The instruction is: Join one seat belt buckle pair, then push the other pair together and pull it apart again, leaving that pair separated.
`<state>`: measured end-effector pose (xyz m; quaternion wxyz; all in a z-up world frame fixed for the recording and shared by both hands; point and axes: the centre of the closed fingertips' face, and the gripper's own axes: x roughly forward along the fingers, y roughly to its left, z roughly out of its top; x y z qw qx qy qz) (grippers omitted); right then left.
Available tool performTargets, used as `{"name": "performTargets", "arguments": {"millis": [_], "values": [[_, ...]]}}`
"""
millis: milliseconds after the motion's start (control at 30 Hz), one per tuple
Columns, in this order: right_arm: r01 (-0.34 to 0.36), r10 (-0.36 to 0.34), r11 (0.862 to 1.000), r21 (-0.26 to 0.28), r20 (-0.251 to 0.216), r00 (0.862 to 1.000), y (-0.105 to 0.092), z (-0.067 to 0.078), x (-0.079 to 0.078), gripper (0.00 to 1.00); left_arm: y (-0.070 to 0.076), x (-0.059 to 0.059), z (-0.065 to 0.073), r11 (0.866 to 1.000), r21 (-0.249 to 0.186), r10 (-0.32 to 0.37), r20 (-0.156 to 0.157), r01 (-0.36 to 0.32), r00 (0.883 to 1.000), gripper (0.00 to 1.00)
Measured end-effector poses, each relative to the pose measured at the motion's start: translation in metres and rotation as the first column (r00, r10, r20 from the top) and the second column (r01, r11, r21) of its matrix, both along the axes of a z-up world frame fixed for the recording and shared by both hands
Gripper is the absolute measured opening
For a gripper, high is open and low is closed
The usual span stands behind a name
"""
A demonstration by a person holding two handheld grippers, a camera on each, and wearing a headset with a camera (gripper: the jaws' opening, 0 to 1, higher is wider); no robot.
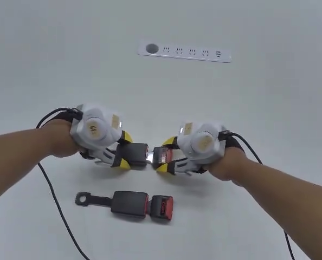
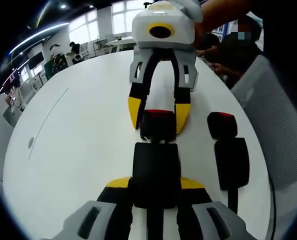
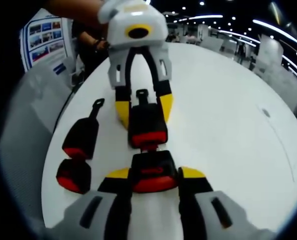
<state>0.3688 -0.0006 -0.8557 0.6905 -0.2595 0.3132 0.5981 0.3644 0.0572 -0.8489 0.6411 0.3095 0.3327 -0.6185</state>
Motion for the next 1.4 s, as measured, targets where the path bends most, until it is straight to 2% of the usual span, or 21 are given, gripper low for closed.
{"name": "performTargets", "arguments": {"millis": [133, 300, 533, 967, 1400], "values": [[-0.007, 0.006, 1.0, -0.007, -0.003, 1.0, -0.006, -0.001, 0.001, 0.36, 0.0, 0.0, 0.001, 1.0, -0.006, 0.004, -0.001, -0.004, 1.0, 0.34], [0.001, -0.001, 1.0, 0.019, -0.007, 1.0, -0.011, 0.0, -0.001, 0.36, 0.0, 0.0, 0.001, 1.0, -0.011, 0.01, -0.005, -0.01, 1.0, 0.34], [-0.002, 0.002, 1.0, 0.014, -0.007, 1.0, -0.026, -0.001, -0.003, 0.36, 0.0, 0.0, 0.001, 1.0, -0.022, 0.017, -0.008, -0.017, 1.0, 0.35], [0.037, -0.037, 0.999, 0.033, -0.009, 0.999, -0.065, 0.001, -0.005, 0.37, 0.0, 0.0, 0.002, 0.999, -0.032, 0.027, -0.012, -0.027, 1.0, 0.35], [0.076, -0.075, 0.997, 0.018, -0.016, 0.997, -0.101, 0.002, -0.006, 0.37, 0.0, 0.0, 0.002, 0.999, -0.034, 0.031, -0.017, -0.032, 0.999, 0.35]]}}
